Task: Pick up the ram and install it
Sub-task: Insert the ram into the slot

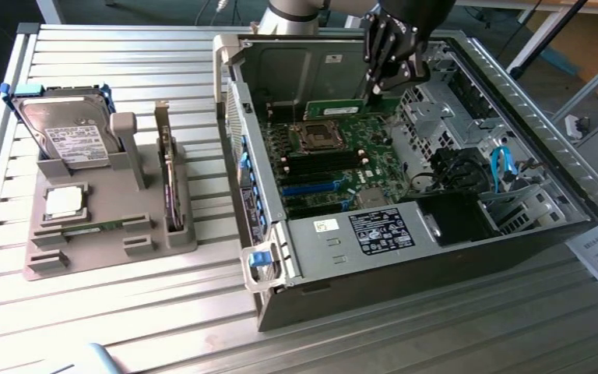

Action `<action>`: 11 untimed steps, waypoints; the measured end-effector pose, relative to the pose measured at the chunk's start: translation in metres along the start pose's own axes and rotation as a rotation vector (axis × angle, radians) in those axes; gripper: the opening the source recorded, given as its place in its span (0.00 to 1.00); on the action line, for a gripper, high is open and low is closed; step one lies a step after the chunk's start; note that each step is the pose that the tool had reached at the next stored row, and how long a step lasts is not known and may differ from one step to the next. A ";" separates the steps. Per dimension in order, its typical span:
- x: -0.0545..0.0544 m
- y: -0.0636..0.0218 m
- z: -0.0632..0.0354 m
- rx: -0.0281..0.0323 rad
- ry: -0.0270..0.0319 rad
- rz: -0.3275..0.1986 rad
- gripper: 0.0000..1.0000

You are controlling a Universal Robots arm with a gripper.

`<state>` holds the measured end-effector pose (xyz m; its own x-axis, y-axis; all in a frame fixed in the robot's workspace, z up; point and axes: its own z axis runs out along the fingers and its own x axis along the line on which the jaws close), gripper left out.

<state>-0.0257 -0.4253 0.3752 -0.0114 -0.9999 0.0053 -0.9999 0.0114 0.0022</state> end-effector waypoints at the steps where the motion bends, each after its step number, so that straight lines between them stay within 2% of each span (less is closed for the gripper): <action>1: -0.002 0.0000 0.0012 0.0000 -0.0001 0.000 0.12; 11: -0.009 0.0001 0.0123 0.0000 -0.0001 0.000 0.12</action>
<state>-0.0257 -0.4160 0.3628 -0.0114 -0.9999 0.0052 -0.9999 0.0114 0.0022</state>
